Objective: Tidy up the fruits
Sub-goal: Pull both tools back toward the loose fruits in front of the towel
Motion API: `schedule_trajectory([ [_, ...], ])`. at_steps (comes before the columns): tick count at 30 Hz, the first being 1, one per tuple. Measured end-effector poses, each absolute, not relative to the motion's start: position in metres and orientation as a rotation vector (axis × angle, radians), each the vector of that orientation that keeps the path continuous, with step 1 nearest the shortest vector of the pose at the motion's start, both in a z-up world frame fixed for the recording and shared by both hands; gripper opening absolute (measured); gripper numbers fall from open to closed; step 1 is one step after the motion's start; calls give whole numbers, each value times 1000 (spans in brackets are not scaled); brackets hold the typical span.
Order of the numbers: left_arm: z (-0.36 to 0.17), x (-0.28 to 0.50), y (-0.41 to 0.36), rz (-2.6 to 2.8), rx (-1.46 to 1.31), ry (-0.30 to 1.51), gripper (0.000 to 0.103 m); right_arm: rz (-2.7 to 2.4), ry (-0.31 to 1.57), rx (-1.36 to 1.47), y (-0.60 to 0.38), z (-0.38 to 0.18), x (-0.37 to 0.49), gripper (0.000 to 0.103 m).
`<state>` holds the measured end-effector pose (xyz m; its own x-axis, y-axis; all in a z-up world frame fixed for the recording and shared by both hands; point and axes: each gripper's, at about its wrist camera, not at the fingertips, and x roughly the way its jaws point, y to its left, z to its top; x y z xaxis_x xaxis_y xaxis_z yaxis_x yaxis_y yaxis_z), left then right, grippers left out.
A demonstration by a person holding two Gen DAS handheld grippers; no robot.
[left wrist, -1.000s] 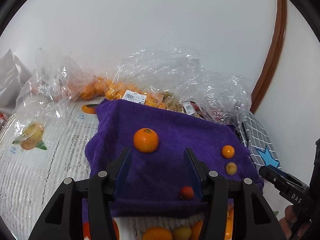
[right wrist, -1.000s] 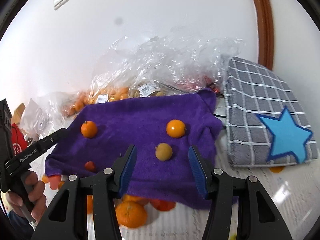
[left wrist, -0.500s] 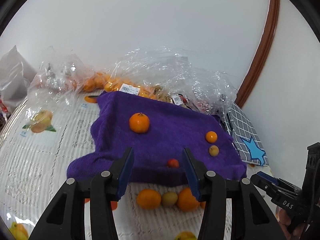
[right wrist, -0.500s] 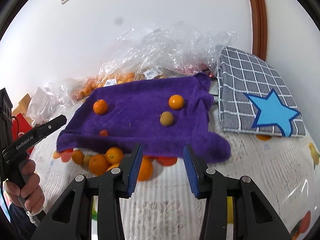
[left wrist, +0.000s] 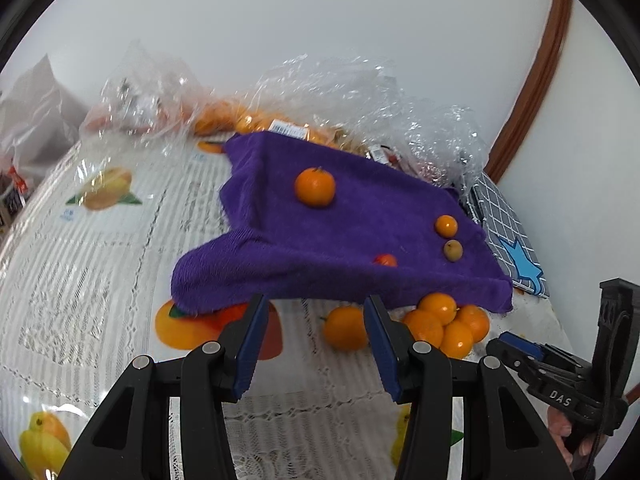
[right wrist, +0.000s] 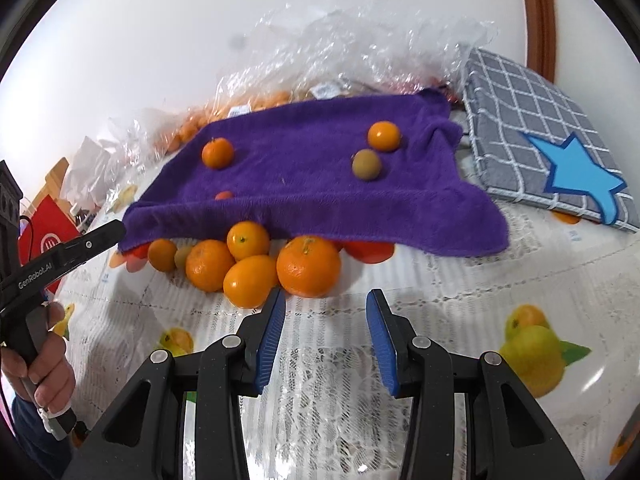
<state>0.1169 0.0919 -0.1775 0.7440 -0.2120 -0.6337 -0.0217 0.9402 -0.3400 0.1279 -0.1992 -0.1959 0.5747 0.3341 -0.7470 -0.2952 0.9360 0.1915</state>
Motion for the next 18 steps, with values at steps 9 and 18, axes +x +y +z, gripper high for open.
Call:
schedule_trajectory([
  [9, -179, 113, 95, -71, -323, 698, 47, 382, 912, 10, -182, -208, 148, 43],
  [18, -189, 122, 99, -81, -367, 736, 47, 388, 908, -27, -168, -213, 166, 42],
])
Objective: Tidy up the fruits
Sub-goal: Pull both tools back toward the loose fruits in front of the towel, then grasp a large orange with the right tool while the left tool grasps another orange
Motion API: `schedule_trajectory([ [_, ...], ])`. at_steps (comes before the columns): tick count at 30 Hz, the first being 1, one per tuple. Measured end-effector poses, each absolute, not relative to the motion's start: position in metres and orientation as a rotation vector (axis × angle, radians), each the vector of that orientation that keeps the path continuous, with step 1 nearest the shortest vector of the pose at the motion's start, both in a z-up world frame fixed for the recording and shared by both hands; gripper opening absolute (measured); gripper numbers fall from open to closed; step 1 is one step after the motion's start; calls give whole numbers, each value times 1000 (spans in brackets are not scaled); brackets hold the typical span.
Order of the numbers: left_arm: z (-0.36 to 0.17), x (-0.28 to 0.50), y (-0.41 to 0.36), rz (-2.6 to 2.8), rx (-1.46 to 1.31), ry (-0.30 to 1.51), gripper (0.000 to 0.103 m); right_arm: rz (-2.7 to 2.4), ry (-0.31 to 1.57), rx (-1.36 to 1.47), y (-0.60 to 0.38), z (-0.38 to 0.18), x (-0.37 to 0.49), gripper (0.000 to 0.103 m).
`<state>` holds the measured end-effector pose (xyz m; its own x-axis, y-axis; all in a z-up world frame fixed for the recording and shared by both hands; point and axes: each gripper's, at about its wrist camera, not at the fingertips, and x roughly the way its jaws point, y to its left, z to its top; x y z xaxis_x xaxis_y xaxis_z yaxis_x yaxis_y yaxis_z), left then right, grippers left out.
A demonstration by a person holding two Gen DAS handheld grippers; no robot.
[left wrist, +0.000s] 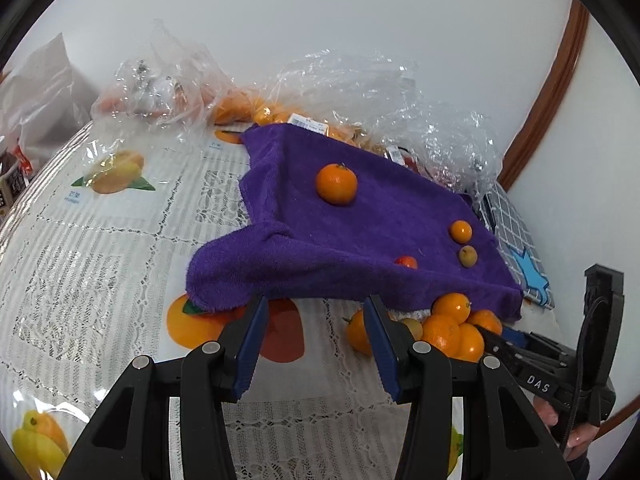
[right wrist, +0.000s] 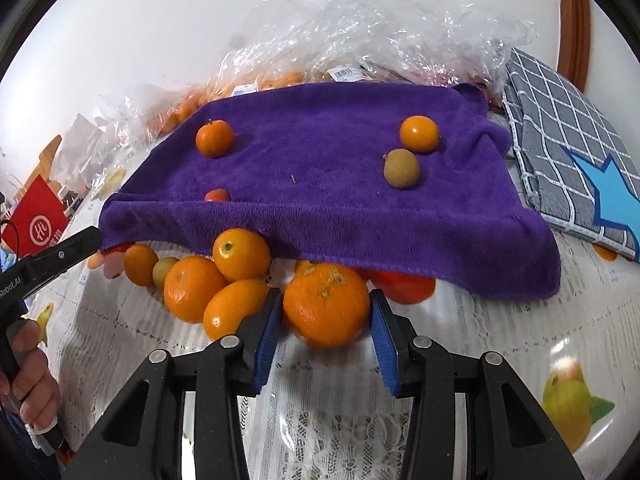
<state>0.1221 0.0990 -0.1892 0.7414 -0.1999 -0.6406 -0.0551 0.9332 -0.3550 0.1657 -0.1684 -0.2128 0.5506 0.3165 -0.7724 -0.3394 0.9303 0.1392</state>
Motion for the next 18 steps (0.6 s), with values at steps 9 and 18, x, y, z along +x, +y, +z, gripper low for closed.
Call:
schedule_trajectory([
  [9, -194, 129, 75, -182, -339, 778, 47, 332, 853, -59, -199, -210, 150, 41],
  [18, -200, 137, 61, -179, -337, 806, 31, 308, 816, -3, -229, -207, 136, 41],
])
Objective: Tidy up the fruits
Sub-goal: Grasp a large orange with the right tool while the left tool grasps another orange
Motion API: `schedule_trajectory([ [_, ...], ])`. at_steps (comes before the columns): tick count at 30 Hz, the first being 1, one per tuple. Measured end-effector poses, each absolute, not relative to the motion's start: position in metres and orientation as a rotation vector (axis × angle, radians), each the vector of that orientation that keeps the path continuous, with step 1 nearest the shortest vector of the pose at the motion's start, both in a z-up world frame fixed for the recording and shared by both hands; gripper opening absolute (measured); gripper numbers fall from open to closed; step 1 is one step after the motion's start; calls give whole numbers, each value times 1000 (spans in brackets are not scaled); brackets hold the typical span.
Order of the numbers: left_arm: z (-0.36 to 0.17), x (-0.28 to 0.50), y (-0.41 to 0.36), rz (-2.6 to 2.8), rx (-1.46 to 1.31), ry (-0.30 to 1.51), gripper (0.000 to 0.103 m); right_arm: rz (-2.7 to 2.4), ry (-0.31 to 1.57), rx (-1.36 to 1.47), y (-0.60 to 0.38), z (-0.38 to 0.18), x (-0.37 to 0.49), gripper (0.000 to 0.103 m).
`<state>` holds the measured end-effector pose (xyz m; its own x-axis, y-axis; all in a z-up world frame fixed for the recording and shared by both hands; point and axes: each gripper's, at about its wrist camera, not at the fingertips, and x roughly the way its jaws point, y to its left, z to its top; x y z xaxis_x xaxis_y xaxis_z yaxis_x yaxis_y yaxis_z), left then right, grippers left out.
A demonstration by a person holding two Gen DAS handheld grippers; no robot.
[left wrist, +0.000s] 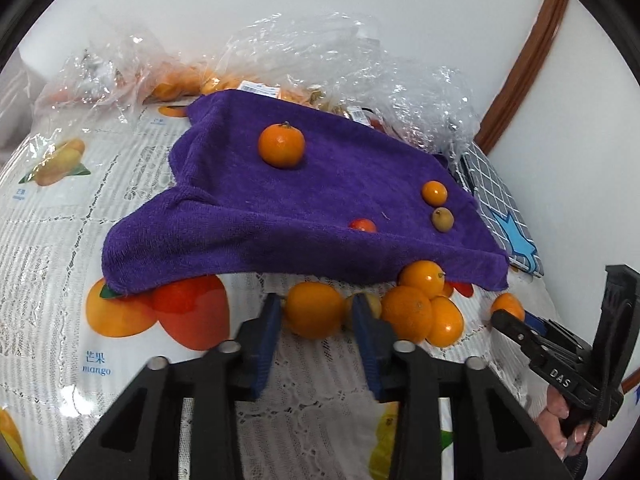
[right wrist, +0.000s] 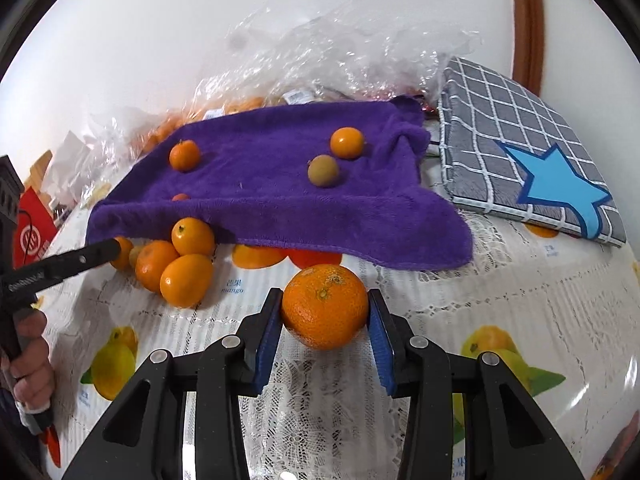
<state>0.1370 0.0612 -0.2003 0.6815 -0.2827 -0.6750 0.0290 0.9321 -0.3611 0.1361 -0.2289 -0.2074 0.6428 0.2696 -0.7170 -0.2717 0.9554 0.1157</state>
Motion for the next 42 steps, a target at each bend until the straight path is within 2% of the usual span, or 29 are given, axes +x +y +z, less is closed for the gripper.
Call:
schedule_trajectory([
  [9, -198, 125, 88, -98, -376, 783, 31, 287, 822, -14, -225, -207, 132, 41],
  [18, -201, 130, 81, -92, -322, 814, 34, 270, 857, -59, -219, -213, 134, 41],
  [26, -204, 133, 69, -81, -263, 839, 33, 245, 883, -81, -217, -216, 140, 42],
  [42, -196, 118, 86, -36, -348, 746, 32, 298, 844, -71, -219, -211, 133, 41],
])
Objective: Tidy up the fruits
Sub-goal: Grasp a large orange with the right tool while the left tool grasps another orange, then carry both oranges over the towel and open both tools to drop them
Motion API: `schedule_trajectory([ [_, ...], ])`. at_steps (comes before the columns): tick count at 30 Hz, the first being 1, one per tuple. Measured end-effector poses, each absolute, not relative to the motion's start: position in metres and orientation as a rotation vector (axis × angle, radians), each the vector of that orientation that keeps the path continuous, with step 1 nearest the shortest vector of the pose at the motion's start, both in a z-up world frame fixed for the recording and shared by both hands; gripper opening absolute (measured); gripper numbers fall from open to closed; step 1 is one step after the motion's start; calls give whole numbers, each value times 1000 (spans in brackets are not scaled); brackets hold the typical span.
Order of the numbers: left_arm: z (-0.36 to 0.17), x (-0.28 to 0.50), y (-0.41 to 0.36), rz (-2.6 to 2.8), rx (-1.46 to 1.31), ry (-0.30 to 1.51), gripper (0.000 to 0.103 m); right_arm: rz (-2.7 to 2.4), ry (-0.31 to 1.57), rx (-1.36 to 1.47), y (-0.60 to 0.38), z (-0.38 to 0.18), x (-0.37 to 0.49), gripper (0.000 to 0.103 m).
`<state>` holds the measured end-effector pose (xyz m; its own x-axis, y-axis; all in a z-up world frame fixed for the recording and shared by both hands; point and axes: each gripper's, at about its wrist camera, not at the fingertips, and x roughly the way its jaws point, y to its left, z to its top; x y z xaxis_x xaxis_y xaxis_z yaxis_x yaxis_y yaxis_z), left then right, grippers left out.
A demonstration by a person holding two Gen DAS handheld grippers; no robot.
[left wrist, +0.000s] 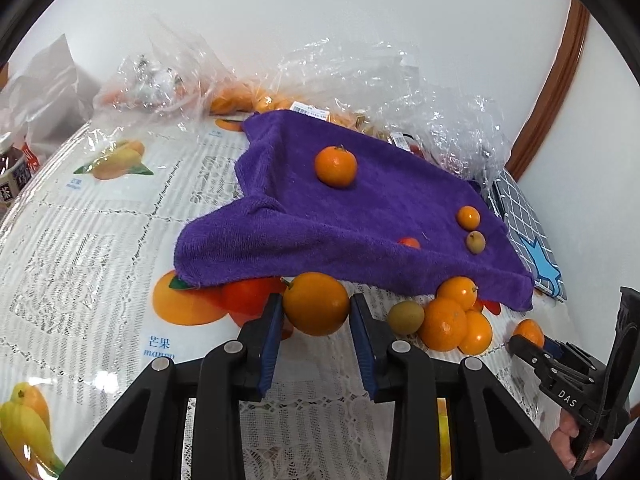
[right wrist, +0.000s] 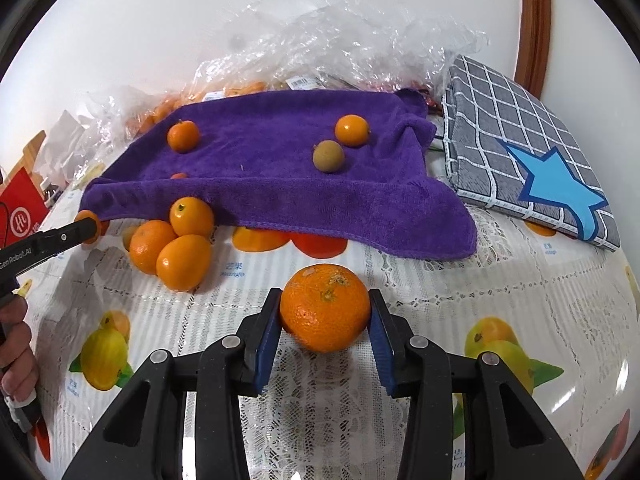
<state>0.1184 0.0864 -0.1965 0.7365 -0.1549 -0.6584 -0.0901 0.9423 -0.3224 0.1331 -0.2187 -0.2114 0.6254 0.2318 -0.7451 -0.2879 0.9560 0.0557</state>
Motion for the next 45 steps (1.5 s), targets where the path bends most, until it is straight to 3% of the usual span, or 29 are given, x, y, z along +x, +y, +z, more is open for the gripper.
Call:
schedule_trajectory([
  [11, -183, 109, 83, -92, -326, 681, 32, 285, 834, -13, -224, -206, 132, 41],
  [31, -116, 134, 111, 5, -284, 571, 32, 255, 724, 9, -232, -144, 183, 41],
  [45, -131, 199, 92, 27, -281, 652, 32, 283, 816, -14, -222, -172, 252, 41],
])
